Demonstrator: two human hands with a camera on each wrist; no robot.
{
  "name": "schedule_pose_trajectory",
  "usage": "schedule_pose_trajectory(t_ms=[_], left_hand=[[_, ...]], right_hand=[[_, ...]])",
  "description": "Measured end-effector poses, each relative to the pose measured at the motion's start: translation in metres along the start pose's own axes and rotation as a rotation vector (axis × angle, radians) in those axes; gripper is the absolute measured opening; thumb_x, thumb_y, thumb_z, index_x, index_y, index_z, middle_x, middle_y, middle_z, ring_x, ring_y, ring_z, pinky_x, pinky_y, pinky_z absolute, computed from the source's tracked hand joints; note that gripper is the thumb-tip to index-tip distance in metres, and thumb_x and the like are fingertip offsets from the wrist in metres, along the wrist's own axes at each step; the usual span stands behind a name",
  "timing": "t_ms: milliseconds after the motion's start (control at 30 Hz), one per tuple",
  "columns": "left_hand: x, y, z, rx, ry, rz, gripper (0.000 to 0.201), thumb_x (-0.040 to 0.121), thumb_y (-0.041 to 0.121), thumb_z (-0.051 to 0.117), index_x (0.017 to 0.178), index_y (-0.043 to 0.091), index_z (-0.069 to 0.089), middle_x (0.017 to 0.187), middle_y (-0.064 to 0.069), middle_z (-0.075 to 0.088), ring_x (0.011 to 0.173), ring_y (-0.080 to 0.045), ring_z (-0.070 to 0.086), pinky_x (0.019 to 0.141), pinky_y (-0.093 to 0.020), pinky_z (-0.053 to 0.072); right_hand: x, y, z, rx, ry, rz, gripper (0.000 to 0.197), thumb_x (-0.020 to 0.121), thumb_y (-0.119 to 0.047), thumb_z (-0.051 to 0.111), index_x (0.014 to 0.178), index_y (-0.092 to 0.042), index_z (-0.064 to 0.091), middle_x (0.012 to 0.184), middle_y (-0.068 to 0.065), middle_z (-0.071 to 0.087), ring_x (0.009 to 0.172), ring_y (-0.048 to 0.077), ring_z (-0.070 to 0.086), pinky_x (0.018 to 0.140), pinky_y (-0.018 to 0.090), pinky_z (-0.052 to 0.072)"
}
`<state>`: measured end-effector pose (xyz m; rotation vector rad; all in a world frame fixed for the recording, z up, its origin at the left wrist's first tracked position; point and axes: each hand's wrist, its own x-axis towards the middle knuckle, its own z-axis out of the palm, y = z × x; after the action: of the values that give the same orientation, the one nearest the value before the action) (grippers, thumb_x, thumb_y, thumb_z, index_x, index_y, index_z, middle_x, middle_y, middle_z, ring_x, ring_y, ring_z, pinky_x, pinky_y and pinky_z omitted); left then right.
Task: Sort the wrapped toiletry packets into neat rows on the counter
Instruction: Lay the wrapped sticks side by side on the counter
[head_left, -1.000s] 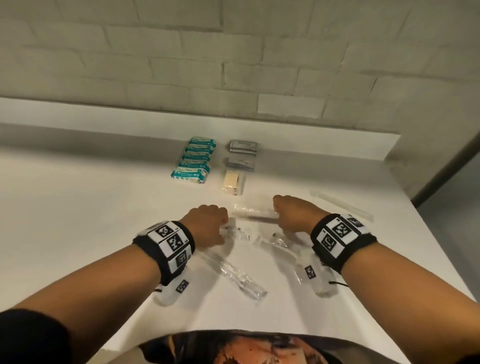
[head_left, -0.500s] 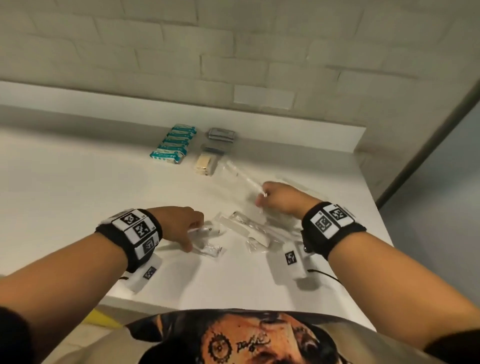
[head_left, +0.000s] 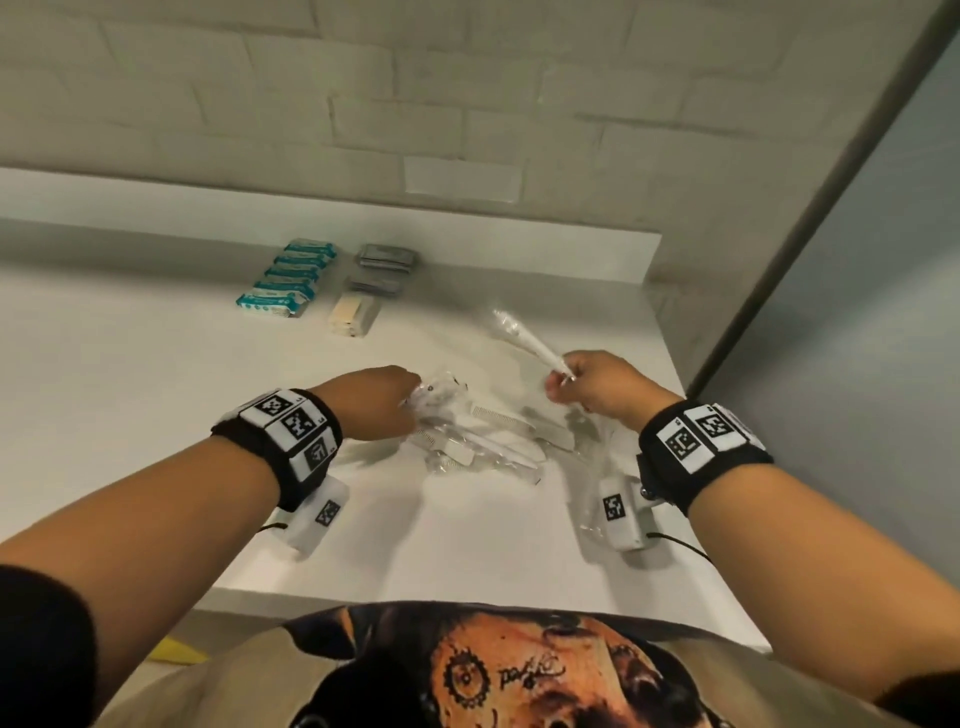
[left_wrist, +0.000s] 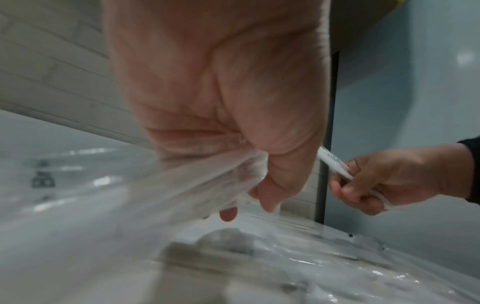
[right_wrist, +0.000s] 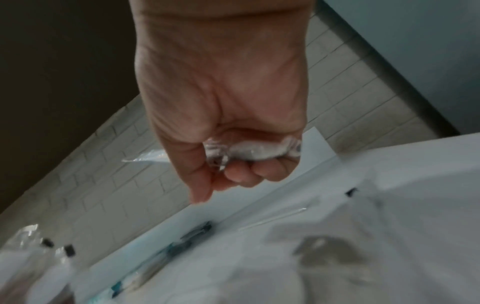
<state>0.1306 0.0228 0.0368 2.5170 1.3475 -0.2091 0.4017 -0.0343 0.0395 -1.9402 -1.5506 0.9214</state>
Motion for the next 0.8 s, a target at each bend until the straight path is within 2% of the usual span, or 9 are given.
schedule_pose_trajectory(t_ms=[100,167,333,433,567,633,667,733,800], left_hand=[[0.016,0.02,0.009,0.04,-0.036,0.053,0.018,0.088,0.029,0.055,0.098,0.015,0.051,0.113,-0.005,0.056,0.092,-0.02,0.052,0.073,-0.028,0.037],[0.022,0.03,0.018,0.067,-0.048,0.068,0.02,0.087,0.032,0.056,0.099,0.015,0.053,0.113,-0.004,0.055,0.096,-0.021,0.053,0.074,-0.026,0.036],[0.028,0.038,0.024,0.097,-0.015,0.048,0.02,0.086,0.036,0.057,0.085,0.021,0.044,0.1,-0.003,0.058,0.084,-0.02,0.05,0.071,-0.028,0.037],[0.029,0.041,0.019,0.102,-0.05,0.037,0.02,0.085,0.031,0.058,0.084,0.02,0.041,0.091,0.001,0.052,0.079,-0.018,0.048,0.061,-0.027,0.033],[0.029,0.042,0.013,0.073,-0.136,0.024,0.019,0.082,0.028,0.06,0.09,0.017,0.047,0.092,-0.001,0.057,0.079,-0.019,0.053,0.059,-0.026,0.036],[0.029,0.039,0.008,0.048,-0.154,0.017,0.023,0.083,0.031,0.06,0.095,0.015,0.048,0.095,-0.003,0.059,0.082,-0.02,0.054,0.063,-0.028,0.038],[0.03,0.037,0.005,0.029,-0.14,0.018,0.022,0.084,0.032,0.059,0.095,0.016,0.047,0.096,-0.003,0.058,0.083,-0.02,0.053,0.064,-0.028,0.038],[0.032,0.032,-0.004,-0.031,-0.085,0.003,0.023,0.087,0.033,0.06,0.097,0.018,0.046,0.098,0.0,0.056,0.084,-0.018,0.051,0.065,-0.026,0.037],[0.035,0.026,-0.014,-0.118,-0.03,-0.043,0.032,0.088,0.035,0.062,0.108,0.017,0.046,0.104,-0.001,0.056,0.09,-0.019,0.053,0.068,-0.027,0.04]], right_hand=[[-0.008,0.016,0.001,-0.167,0.007,0.032,0.003,0.081,-0.014,0.069,0.081,-0.017,0.067,0.074,-0.006,0.062,0.064,0.01,0.056,0.054,0.012,0.042],[-0.01,0.021,-0.003,-0.307,0.003,0.078,0.01,0.08,-0.024,0.072,0.08,-0.018,0.063,0.075,-0.006,0.059,0.072,0.014,0.056,0.058,0.017,0.041],[-0.021,0.036,-0.006,-0.536,-0.101,0.353,0.075,0.071,-0.052,0.077,0.122,-0.007,0.045,0.109,0.006,0.061,0.096,0.025,0.06,0.083,0.034,0.05],[-0.02,0.044,0.0,-0.482,-0.043,0.408,0.085,0.07,-0.037,0.082,0.132,-0.007,0.031,0.115,0.011,0.062,0.102,0.029,0.062,0.082,0.037,0.052],[-0.012,0.034,0.004,-0.377,-0.107,0.47,0.095,0.075,-0.01,0.077,0.144,-0.01,0.012,0.098,0.012,0.066,0.075,0.025,0.064,0.059,0.032,0.052],[-0.007,0.029,0.004,-0.399,-0.123,0.484,0.092,0.077,-0.008,0.072,0.146,-0.009,0.011,0.102,0.012,0.064,0.078,0.025,0.063,0.062,0.032,0.053],[-0.004,0.028,0.001,-0.402,-0.111,0.475,0.081,0.077,-0.009,0.069,0.142,-0.005,0.022,0.1,0.011,0.063,0.077,0.025,0.062,0.062,0.031,0.052],[0.007,0.024,-0.011,-0.341,-0.059,0.41,0.043,0.08,-0.012,0.063,0.119,-0.001,0.051,0.083,0.009,0.061,0.063,0.021,0.056,0.052,0.025,0.043],[0.021,0.018,-0.025,-0.244,-0.011,0.339,0.023,0.084,-0.015,0.059,0.103,-0.002,0.061,0.08,0.011,0.061,0.06,0.023,0.054,0.053,0.024,0.041]])
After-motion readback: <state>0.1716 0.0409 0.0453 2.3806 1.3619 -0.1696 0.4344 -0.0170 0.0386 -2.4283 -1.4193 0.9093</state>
